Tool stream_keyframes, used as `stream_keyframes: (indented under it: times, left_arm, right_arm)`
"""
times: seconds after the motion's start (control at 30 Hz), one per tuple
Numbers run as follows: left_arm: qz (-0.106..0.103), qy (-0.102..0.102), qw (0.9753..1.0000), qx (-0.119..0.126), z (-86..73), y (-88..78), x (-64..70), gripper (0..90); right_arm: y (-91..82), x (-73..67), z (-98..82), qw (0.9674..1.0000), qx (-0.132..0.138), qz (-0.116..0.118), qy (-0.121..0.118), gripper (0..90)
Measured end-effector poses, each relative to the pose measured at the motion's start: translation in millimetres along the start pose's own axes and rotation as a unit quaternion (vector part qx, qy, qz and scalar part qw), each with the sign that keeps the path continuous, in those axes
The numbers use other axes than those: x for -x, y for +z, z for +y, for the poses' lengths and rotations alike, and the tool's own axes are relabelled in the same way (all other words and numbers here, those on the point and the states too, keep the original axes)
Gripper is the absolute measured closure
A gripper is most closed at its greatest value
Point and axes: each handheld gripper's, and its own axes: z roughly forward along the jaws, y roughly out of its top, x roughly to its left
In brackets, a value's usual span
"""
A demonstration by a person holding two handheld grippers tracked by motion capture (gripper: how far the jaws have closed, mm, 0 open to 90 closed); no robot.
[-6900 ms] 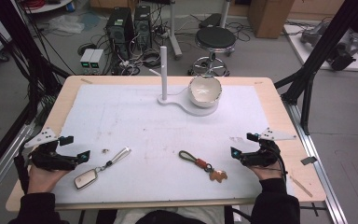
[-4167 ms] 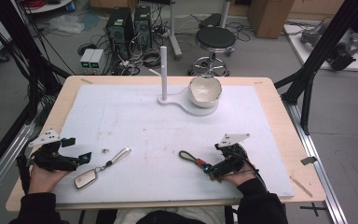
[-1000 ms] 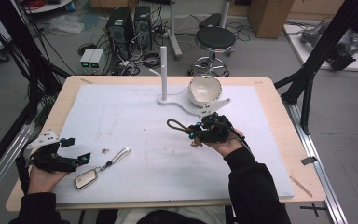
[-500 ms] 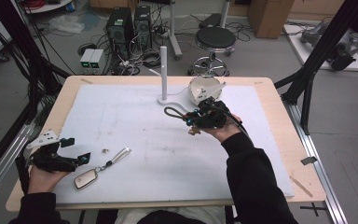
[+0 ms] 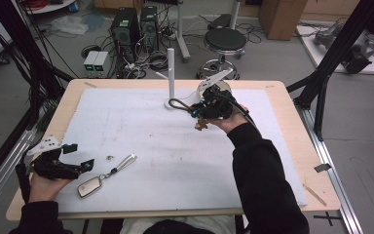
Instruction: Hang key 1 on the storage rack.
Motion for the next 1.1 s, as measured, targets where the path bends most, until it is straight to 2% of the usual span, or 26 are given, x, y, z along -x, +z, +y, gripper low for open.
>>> stream_keyframes:
  times: [0.13,0.4,0.5,0.6,0.77,0.8,1.1]
  left_arm:
    - [0.0,-0.002,1.0,0.003,0.1,-0.2,-0.5,2.4]
    - [-0.001,-0.001,1.0,0.001,0.0,0.3,-1.1,2.4]
    - [-0.001,-0.001,1.0,0.001,-0.1,0.3,-1.0,2.4]
    - [-0.001,-0.001,1.0,0.002,-0.1,-0.3,-1.2,2.4]
    - [-0.001,-0.002,1.0,0.003,-0.4,-0.5,-1.4,2.4]
    - [-0.001,-0.002,1.0,0.002,-0.4,-0.4,-1.4,2.4]
    - [-0.003,0.0,1.0,-0.001,-0.5,1.3,-1.2,2.4]
  right_arm:
    - [0.6,3.7,8.2,1.0,-0.001,0.001,-0.004,76.3]
    - [-0.5,17.8,24.6,1.0,0.004,-0.003,0.006,76.3]
    - [0.1,23.8,30.5,0.9999,-0.003,-0.011,0.01,76.3]
    - [0.1,30.2,35.2,0.9997,0.007,-0.004,0.023,76.3]
    - [3.6,36.6,44.4,0.9997,0.002,-0.011,0.02,76.3]
    - [3.4,38.4,47.3,0.9997,0.006,-0.006,0.024,76.3]
    - [4.7,56.5,63.0,0.9991,0.008,-0.02,0.036,76.3]
